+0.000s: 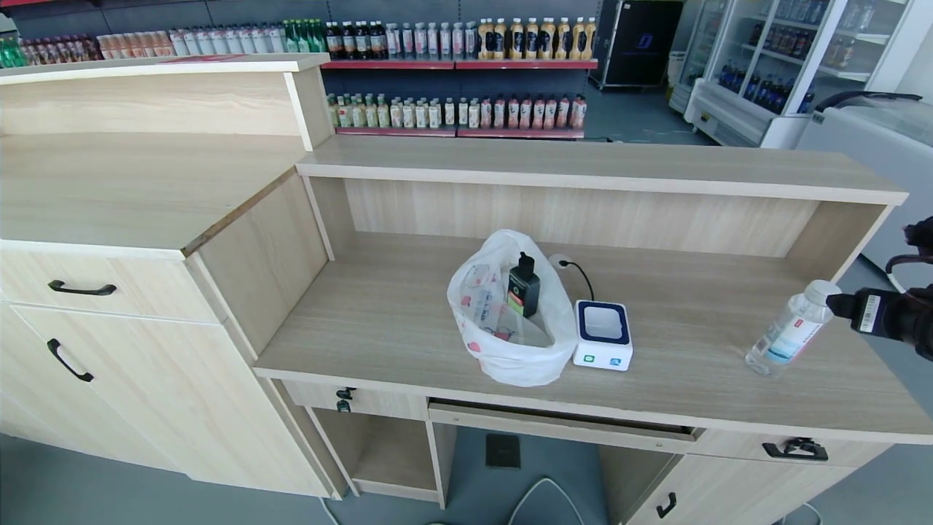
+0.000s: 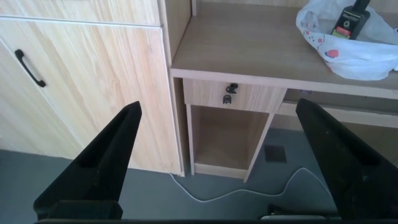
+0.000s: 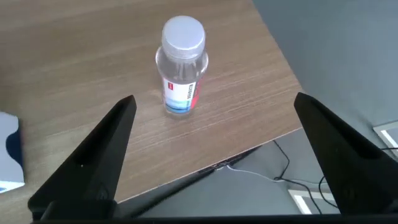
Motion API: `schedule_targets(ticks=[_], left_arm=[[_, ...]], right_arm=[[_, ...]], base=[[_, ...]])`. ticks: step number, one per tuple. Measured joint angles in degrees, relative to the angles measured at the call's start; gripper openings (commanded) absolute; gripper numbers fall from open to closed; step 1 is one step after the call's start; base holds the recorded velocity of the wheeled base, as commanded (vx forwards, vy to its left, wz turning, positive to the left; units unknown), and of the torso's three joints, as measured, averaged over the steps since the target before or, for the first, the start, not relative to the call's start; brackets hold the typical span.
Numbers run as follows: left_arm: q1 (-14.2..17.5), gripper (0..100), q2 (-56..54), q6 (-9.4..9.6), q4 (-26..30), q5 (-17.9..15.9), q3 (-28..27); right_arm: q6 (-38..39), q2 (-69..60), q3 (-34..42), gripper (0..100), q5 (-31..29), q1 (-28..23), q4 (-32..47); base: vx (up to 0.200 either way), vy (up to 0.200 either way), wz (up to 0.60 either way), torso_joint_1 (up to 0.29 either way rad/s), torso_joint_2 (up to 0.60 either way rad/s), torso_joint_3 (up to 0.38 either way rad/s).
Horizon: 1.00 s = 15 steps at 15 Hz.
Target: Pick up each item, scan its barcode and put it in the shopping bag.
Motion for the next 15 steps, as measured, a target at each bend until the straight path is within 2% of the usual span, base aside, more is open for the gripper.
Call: schedule_targets(ticks=[1,3,5,11,15], left_arm=[[-0.05,100,0.0,-0.02,0.02,0.0,0.0],[0.04,100,0.0,-0.02,0.0,0.0,0.0],[-0.05,100,0.0,-0.02,0.0,0.0,0.0],[-0.02,100,0.0,0.0,-0.02,0.0,0.0],[-0.02,100,0.0,-0.02,0.0,0.0,0.0]], right_arm=[[0.78,2.56,0.2,100,0.28,-0.77,-3.78],[-1.17,8.0,1.8,100,4.6,-2.07,-13.25],[-3.89,12.52,3.64,100,6.84,-3.63,-18.3],[-6.44,18.12,4.85,100,8.22,-5.29,-20.24],[-10.45,20.92,4.52,100,8.87,-5.64,-25.03]], base=[[0.0,0.0,0.0,0.0,0.0,0.0],[0.0,0.0,0.0,0.0,0.0,0.0],[0.0,0.0,0.0,0.0,0.0,0.0],[0.0,0.0,0.0,0.0,0.0,0.0],[0.0,0.0,0.0,0.0,0.0,0.0]])
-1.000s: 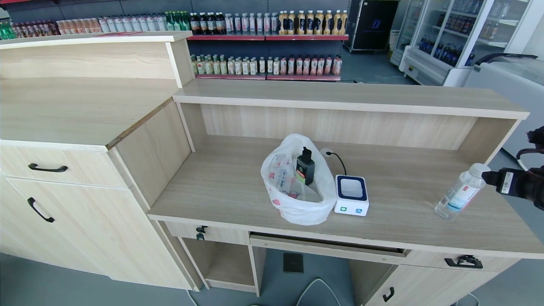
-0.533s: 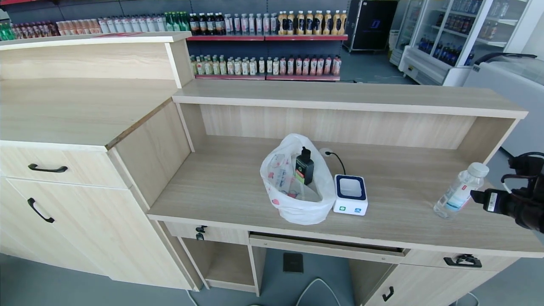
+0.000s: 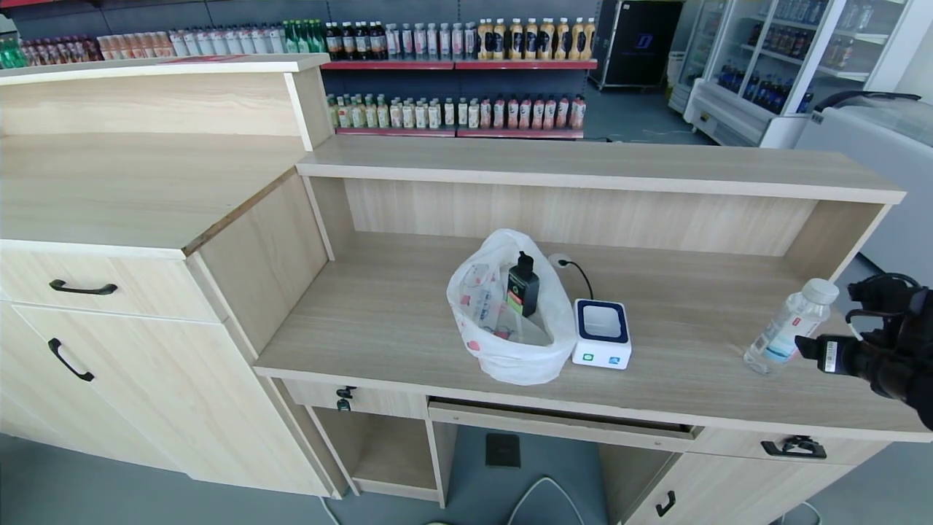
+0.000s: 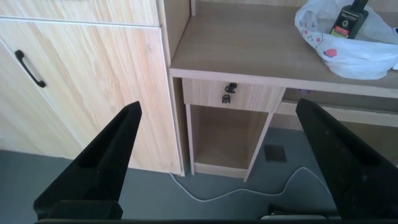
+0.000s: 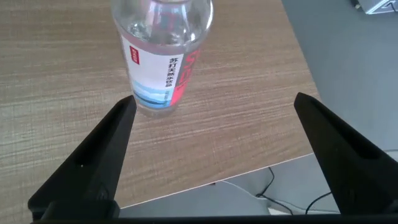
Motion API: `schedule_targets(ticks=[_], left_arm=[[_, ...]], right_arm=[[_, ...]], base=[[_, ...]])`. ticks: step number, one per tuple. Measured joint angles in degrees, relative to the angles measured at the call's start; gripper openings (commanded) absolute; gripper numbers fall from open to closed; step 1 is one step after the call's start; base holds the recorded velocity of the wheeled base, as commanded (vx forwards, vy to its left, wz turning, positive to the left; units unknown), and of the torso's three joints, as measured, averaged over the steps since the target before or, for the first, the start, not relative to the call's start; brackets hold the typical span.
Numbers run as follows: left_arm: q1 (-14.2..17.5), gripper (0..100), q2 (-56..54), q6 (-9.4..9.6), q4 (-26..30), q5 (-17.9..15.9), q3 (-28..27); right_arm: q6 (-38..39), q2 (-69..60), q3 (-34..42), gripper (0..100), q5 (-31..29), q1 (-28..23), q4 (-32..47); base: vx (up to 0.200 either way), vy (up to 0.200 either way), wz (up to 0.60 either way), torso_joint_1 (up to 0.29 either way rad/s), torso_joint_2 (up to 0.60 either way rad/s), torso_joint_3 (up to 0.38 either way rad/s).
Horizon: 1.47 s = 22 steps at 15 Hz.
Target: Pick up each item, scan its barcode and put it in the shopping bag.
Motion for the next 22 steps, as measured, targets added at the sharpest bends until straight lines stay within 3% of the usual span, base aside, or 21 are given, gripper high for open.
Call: schedule_targets(ticks=[4,22], left_arm=[[-0.02,100,0.0,0.0,0.0,0.0,0.0],[0.02,100,0.0,0.0,-0.02,0.0,0.0]], right_arm=[[-3.79,3.45,-2.84,100,3.06,-0.2,-2.43],[-3.13,13.73,-8.52,100,10.5,0.55,-9.8]], base=[[0.0,0.0,0.0,0.0,0.0,0.0],[0.0,0.0,0.0,0.0,0.0,0.0]])
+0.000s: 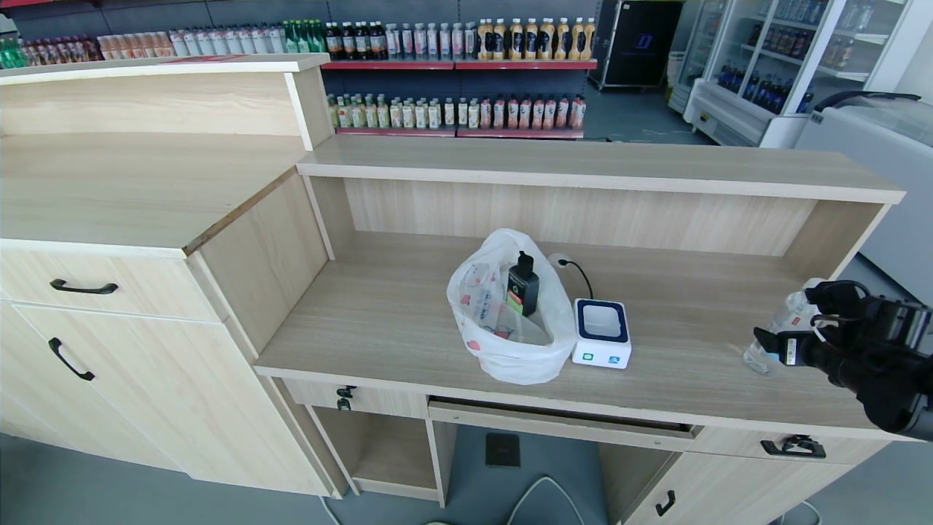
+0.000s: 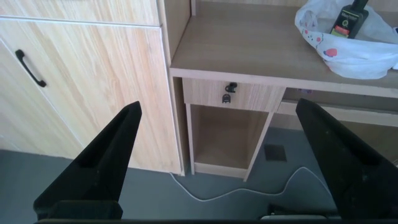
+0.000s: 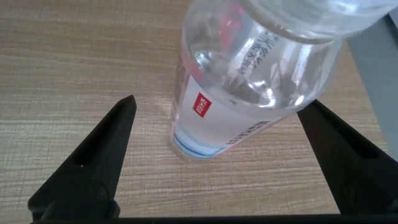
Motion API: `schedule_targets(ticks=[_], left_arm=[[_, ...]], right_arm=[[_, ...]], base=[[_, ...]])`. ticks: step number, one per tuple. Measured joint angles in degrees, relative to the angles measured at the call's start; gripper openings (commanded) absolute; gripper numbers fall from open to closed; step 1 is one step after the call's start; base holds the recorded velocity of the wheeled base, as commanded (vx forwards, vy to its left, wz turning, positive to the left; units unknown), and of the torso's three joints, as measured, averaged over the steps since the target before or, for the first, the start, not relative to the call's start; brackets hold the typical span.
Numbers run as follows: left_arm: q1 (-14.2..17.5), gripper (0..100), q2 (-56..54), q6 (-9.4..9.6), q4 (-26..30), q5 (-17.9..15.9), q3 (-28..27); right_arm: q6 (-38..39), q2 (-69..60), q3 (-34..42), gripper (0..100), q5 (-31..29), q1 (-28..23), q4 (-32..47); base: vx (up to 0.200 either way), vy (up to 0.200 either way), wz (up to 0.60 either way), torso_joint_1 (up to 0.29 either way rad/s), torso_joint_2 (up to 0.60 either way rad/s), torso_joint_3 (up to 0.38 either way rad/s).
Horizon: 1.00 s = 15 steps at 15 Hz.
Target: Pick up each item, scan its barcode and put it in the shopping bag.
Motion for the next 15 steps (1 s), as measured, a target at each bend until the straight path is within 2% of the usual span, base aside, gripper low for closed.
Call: schedule_targets(ticks=[15], left_arm=[[0.0,100,0.0,0.02,0.02,0.0,0.0]], right_arm=[[1.13,3.72,-5.4,100,0.4,1.76,-0.4]], base=[[0.0,0.0,0.0,0.0,0.0,0.0]])
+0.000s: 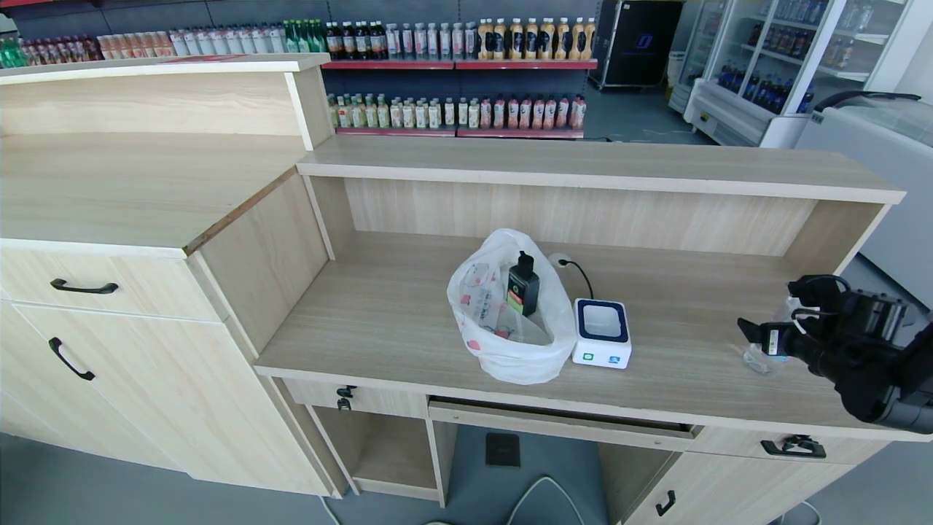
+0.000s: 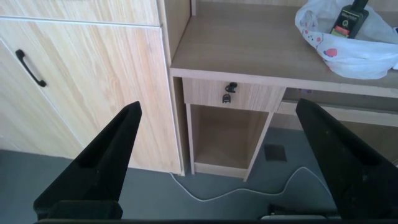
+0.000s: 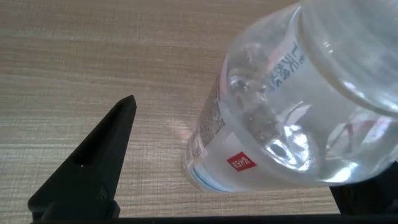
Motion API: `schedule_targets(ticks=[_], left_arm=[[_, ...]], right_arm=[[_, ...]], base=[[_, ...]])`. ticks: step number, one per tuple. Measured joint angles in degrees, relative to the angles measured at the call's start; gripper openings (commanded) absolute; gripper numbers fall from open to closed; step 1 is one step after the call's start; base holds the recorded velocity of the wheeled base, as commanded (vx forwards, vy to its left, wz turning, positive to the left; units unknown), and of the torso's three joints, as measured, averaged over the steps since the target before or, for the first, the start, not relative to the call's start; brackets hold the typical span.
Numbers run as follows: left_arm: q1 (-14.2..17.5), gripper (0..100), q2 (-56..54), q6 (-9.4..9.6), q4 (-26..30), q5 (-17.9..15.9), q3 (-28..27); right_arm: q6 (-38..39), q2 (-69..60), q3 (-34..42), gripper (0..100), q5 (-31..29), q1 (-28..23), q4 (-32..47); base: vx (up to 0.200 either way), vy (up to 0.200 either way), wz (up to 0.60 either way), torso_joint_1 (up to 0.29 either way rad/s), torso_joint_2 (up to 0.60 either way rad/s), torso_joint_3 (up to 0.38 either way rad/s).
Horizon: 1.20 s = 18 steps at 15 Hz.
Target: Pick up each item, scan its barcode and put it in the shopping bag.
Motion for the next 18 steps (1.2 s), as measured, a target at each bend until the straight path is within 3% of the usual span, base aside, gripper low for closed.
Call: schedule_targets(ticks=[18], left_arm=[[-0.02,100,0.0,0.0,0.0,0.0,0.0]], right_arm=[[1.44,3.47,-4.07,100,0.06,0.28,-0.88]], base=[[0.0,0.0,0.0,0.0,0.0,0.0]])
